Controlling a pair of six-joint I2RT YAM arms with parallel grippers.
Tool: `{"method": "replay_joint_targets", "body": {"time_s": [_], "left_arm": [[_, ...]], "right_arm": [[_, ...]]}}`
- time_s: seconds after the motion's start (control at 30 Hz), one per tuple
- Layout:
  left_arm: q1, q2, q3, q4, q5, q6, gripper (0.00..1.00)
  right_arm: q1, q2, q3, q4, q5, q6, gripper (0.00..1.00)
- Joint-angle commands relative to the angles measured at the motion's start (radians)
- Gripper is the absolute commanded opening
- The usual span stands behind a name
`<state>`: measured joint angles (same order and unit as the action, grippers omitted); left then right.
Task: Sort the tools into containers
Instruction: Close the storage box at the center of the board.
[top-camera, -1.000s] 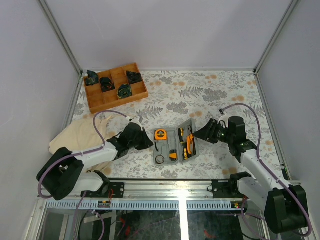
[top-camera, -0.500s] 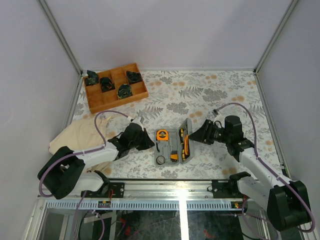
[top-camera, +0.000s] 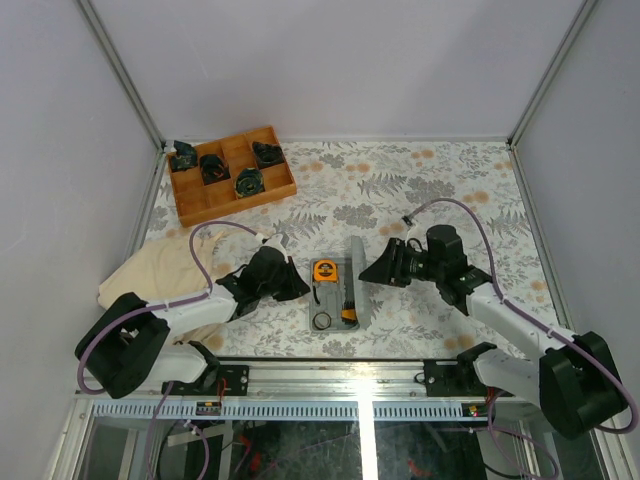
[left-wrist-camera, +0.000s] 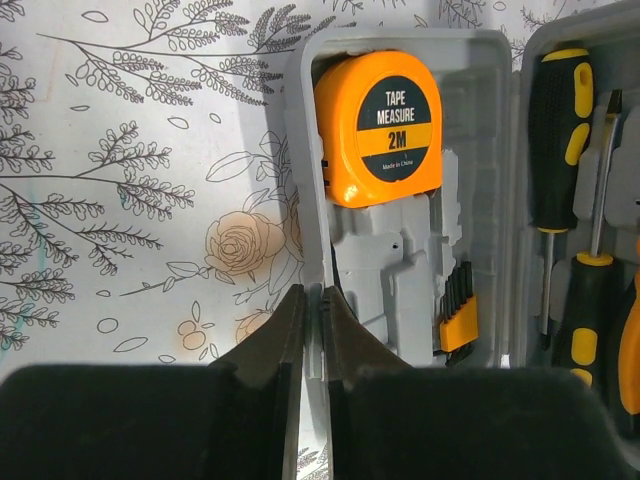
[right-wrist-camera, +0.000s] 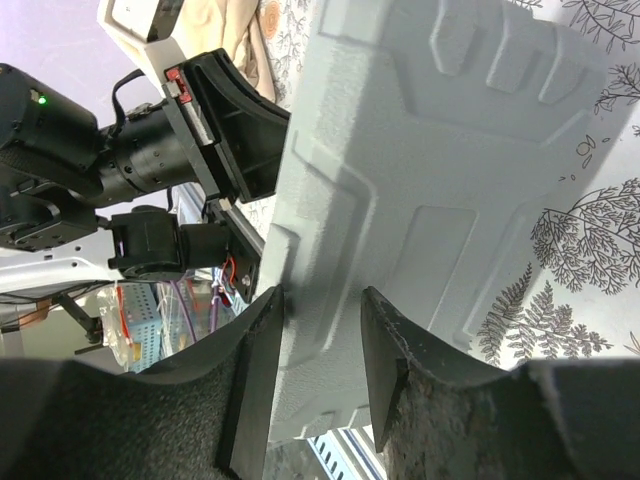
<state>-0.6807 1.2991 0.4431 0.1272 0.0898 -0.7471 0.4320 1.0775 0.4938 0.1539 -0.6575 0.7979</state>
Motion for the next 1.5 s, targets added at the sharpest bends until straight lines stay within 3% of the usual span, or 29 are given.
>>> {"method": "replay_joint_targets", "body": {"time_s": [0.0, 0.8, 0.93, 1.2, 1.47], "left_arm": [[-0.021, -0.002, -0.023, -0.067, 0.034, 0.009, 0.0], [-0.021, -0.02, -0.018, -0.091, 0.021, 0.012, 0.0], [-0.022, -0.024, -0.019, -0.093, 0.021, 0.014, 0.0], [-0.022, -0.04, -0.007, -0.109, 0.023, 0.015, 0.0], [-0.021, -0.056, 0.009, -0.131, 0.012, 0.015, 0.0]], "right_arm": [[0.034, 0.043, 0.044, 0.027, 0.026, -0.006, 0.43], [0.283, 0.466, 0.145, 0.243, 0.069, 0.036, 0.43], [0.311, 0.494, 0.187, 0.15, 0.145, 0.005, 0.41], [0.372, 0.514, 0.306, -0.235, 0.505, -0.106, 0.34], [0.401, 0.458, 0.36, -0.384, 0.674, -0.154, 0.34]]}}
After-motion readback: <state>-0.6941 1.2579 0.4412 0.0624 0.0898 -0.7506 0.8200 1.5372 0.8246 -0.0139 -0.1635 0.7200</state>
